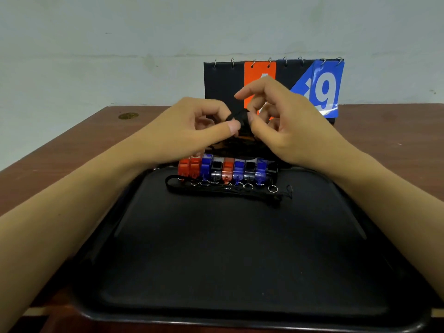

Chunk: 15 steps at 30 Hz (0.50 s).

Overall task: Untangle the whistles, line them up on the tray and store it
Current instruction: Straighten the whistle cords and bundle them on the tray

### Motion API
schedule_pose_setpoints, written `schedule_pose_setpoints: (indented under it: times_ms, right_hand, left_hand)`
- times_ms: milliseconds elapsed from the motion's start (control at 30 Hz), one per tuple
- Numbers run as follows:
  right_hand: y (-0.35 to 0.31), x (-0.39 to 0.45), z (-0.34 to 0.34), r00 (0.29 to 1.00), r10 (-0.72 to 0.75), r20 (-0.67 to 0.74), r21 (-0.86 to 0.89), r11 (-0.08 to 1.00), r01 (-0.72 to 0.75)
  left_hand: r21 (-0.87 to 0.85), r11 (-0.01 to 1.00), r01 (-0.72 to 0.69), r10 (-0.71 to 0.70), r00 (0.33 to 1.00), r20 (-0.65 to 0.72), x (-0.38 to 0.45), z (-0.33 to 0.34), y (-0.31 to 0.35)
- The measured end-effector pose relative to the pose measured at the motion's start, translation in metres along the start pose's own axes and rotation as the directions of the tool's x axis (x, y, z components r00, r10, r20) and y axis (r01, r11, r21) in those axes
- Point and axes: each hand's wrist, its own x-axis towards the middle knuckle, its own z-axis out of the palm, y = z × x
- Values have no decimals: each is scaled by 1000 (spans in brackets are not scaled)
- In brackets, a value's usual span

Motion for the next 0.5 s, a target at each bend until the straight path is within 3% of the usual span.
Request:
schedule_pose_setpoints:
  times_ms: [167,333,400,500]
  right_hand:
    - [1,2,-4,991,-24,-134,-81,997,13]
    - [-2,1,-3,989,-81,-127,-148,987,62]
    - [-2,2,-3,989,-86,-122,-162,985,66]
    - [-2,2,-4,988,-79,-136,-157,986,57]
  left_hand:
    - [-276,958,78,-67,997,49,1,1,2]
    - [-492,863,115,-61,990,124,3,6,2]
    - [-515,851,102,-43,991,126,3,6,1]
    - [-385,921,60,-31,996,80,2,7,0]
